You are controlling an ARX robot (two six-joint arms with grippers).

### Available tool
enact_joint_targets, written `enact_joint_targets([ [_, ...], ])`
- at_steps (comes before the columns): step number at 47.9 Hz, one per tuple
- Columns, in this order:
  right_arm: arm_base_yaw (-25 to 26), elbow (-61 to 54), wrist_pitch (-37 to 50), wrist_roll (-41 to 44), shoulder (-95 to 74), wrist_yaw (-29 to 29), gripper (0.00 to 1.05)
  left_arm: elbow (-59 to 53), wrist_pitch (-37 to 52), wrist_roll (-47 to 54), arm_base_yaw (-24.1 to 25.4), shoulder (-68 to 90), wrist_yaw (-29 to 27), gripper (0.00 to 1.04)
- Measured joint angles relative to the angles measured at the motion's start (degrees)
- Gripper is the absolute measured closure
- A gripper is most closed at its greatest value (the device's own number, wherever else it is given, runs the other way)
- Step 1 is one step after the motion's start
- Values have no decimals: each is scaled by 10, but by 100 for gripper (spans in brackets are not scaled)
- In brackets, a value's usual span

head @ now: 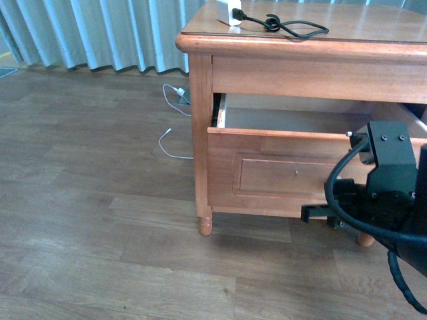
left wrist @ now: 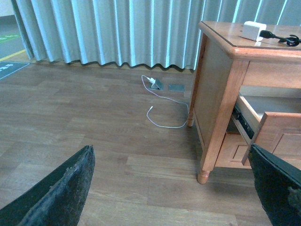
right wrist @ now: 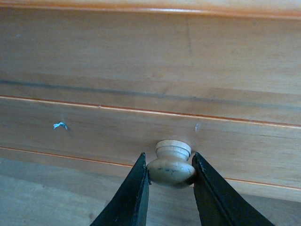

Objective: Put charger into drawer

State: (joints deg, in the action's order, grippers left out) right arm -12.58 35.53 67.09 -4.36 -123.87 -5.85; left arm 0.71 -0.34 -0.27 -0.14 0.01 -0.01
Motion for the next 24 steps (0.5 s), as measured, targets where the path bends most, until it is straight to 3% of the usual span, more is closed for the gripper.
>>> enact_joint_targets([
  [21, -30, -154, 33, -26, 86, -4, 82, 0, 0, 0, 0, 0, 0, 6],
  [24, -31, -155, 34, -28, 86, -7, 76, 0, 0, 0, 0, 0, 0, 6],
])
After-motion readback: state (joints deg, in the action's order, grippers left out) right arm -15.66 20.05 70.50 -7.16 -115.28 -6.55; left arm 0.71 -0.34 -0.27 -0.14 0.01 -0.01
